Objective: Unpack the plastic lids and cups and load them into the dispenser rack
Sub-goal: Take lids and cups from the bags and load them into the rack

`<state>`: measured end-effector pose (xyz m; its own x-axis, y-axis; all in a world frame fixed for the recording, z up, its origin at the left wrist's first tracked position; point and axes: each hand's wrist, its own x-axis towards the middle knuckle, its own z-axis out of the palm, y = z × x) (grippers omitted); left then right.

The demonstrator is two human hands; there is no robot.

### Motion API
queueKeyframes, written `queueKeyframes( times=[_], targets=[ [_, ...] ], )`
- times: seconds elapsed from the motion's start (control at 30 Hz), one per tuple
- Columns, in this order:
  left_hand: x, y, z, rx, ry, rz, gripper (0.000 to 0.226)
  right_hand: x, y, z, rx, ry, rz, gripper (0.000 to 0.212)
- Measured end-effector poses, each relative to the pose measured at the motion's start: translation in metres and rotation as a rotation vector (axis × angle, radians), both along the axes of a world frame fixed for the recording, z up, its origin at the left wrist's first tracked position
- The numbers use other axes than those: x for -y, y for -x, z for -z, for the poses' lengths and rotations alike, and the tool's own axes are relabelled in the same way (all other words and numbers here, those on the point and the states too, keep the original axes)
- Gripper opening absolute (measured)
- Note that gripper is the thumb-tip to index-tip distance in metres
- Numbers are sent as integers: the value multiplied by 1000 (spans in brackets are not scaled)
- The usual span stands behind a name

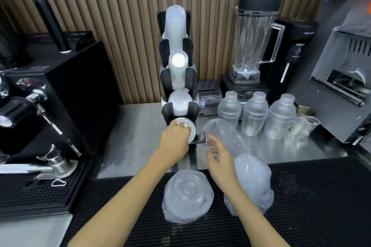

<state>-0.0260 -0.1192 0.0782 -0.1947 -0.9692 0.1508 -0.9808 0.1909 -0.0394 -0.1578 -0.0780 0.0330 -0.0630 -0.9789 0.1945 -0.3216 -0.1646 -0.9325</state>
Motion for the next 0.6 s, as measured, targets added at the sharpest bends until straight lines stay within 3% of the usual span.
queueKeyframes(
  times=[0.1, 0.23, 0.33, 0.43, 0.6],
  targets=[
    [-41, 4, 15, -163, 57, 24, 30, -10, 6, 23, -74, -157, -25, 27],
    [-64, 6, 43, -43, -227, 87, 36, -23, 6, 48, -162, -348, -67, 27],
    [-65, 8, 62, -73, -455, 34, 61, -29, 2, 54, -155, -367, -50, 24],
    [-58, 14, 70, -109, -530, -10, 79, -28, -2, 55, -170, -359, -35, 25],
    [-56, 25, 79, 27, -589, -24, 89, -27, -5, 55, -194, -357, -58, 28]
  ],
)
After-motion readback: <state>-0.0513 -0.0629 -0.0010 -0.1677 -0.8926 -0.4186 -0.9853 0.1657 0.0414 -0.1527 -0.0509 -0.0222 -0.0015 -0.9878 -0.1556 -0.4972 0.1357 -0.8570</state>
